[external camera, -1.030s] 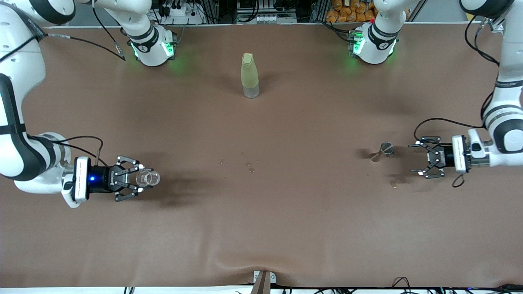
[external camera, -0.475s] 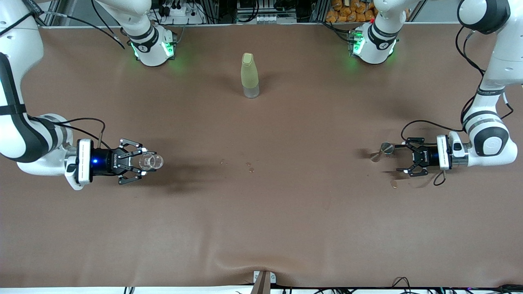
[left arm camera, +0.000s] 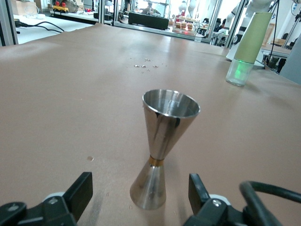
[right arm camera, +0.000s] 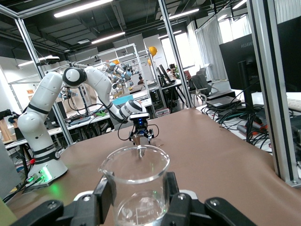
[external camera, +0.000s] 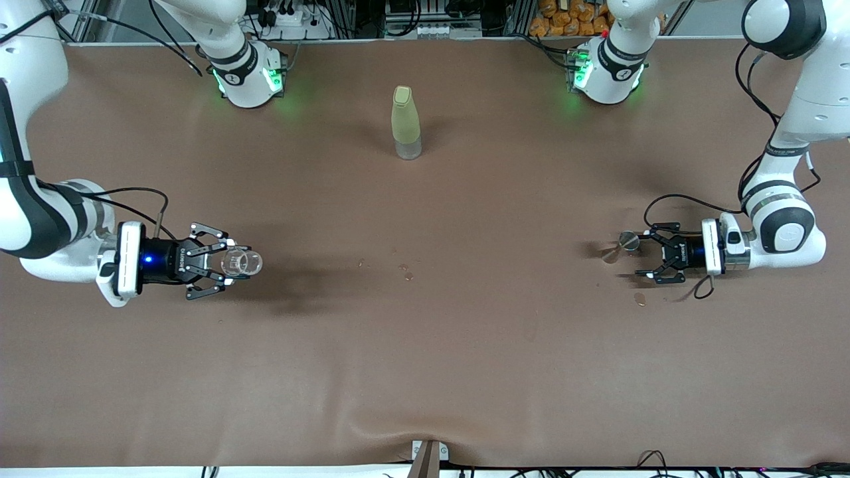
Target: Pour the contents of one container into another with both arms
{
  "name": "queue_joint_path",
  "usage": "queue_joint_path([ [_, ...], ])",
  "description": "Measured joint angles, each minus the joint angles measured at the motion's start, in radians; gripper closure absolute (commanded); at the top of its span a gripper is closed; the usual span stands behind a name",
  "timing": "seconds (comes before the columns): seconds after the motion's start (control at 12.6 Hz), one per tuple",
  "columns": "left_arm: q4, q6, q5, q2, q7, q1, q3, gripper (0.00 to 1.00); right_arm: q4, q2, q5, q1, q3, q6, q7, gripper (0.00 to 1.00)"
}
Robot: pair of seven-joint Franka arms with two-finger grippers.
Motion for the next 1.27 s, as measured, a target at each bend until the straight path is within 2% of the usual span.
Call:
queue_joint_path([
  [0.08,-0.004,0.000,-0.008,0.000,0.000,0.000,-0.005,0.11,0.000,-0.012,0.002,0.001,0.000,0.002,0.012,0.74],
  [0.16,-0.009,0.000,-0.012,0.000,0.000,-0.001,-0.011,0.25,-0.001,-0.028,0.003,0.004,0.001,0.002,0.033,0.74],
  [0.4,-0.023,0.000,-0.027,0.000,0.005,-0.003,-0.018,0.27,-0.003,-0.102,0.006,0.038,-0.001,0.046,0.107,0.74],
  [0.48,-0.026,0.000,-0.028,0.000,0.009,-0.004,-0.020,0.29,-0.007,-0.118,0.021,0.070,-0.022,0.056,0.111,0.74],
  [0.55,-0.028,0.000,-0.031,0.000,0.010,-0.006,-0.021,0.36,-0.009,-0.124,0.044,0.129,-0.077,0.059,0.111,0.74],
  [0.63,-0.031,0.000,-0.038,0.000,0.010,-0.011,-0.022,0.38,-0.011,-0.125,0.066,0.208,-0.158,0.058,0.108,0.74],
  [0.71,-0.033,0.000,-0.042,0.000,0.011,-0.015,-0.022,0.38,-0.014,-0.125,0.088,0.283,-0.235,0.057,0.102,0.74],
  [0.79,-0.033,0.000,-0.043,0.000,0.012,-0.018,-0.022,0.38,-0.021,-0.127,0.104,0.329,-0.281,0.057,0.099,0.74],
  [1.03,-0.033,0.000,-0.043,0.000,0.012,-0.024,-0.022,0.40,-0.098,-0.167,0.161,0.392,-0.335,0.054,0.096,0.74],
  [1.11,-0.034,0.000,-0.043,0.000,0.012,-0.024,-0.022,0.45,-0.123,-0.185,0.165,0.416,-0.357,0.053,0.095,0.74],
  [1.27,-0.034,0.000,-0.043,0.000,0.012,-0.024,-0.022,0.46,-0.154,-0.214,0.171,0.511,-0.454,0.052,0.095,0.74],
])
